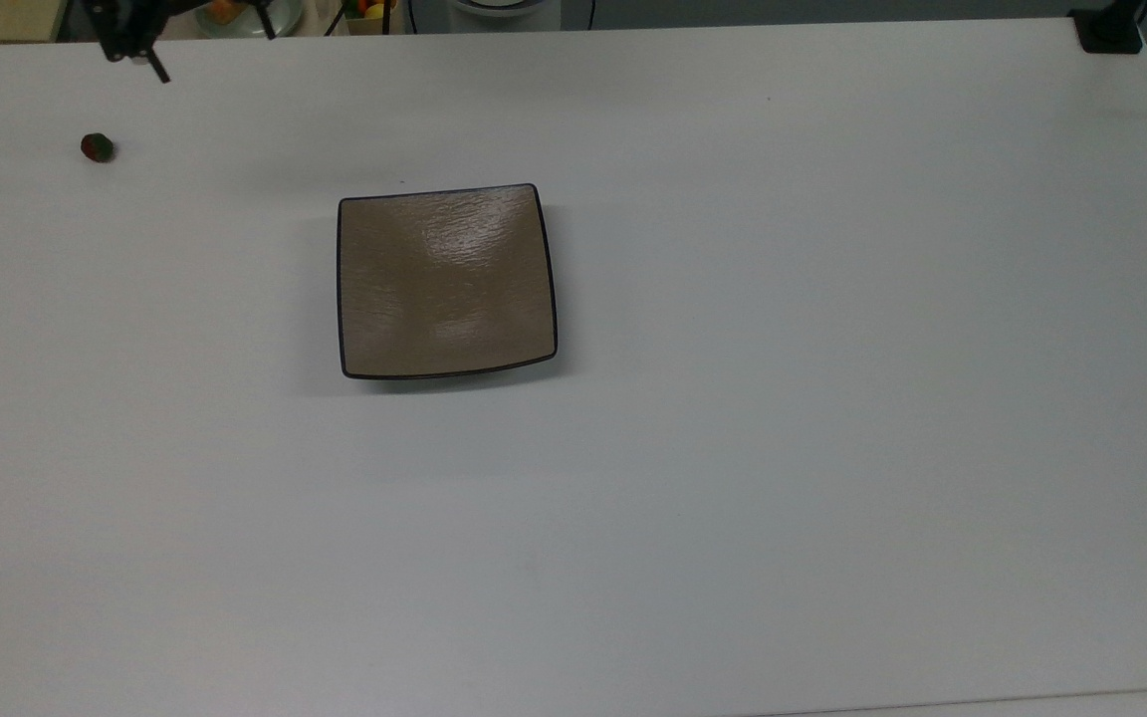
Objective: Strawberries on a ceramic plate
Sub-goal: 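Lower the gripper over the strawberry and close it around the berry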
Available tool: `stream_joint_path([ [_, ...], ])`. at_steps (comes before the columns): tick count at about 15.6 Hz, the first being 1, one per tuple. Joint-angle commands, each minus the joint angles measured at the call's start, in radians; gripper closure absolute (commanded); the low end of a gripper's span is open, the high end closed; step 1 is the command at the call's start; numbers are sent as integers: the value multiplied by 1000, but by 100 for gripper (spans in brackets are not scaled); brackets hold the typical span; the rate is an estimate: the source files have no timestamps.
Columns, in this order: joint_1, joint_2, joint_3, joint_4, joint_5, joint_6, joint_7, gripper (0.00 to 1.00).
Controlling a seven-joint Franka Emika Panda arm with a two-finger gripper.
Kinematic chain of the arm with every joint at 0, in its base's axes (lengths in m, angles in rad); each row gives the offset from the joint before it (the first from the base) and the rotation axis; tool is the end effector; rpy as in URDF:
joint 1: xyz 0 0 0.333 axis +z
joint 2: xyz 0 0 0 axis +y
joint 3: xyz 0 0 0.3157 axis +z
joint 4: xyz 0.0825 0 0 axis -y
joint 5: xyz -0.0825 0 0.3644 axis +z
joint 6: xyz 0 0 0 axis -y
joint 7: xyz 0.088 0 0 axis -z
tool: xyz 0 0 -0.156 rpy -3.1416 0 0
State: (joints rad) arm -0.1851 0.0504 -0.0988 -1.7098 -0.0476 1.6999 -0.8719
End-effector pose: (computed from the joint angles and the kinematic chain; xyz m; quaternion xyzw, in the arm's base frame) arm 0.5265 -0.1598 0.4959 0.9552 0.2931 -0.0393 0.0054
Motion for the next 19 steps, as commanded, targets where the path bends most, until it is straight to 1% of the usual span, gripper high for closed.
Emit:
stream_joint_path([
  [1,-80,42,-5,-4,-17,0,-87,0],
  [4,-143,84,-4,-5,-24,30,-130,0],
  [7,-189,118,-4,-22,-57,102,-179,0],
  [9,-218,124,-5,-62,-72,170,-217,0],
  [11,-260,124,-5,-146,-75,321,-239,0],
  [12,-270,127,-7,-178,-83,370,-249,0],
  [13,-274,129,-24,-207,-107,412,-266,0],
  [14,-274,137,-32,-221,-115,432,-288,0],
  [16,-275,149,-61,-249,-117,490,-340,0],
  [17,-275,163,-76,-281,-117,553,-363,0],
  [19,-275,184,-84,-310,-117,618,-365,0],
])
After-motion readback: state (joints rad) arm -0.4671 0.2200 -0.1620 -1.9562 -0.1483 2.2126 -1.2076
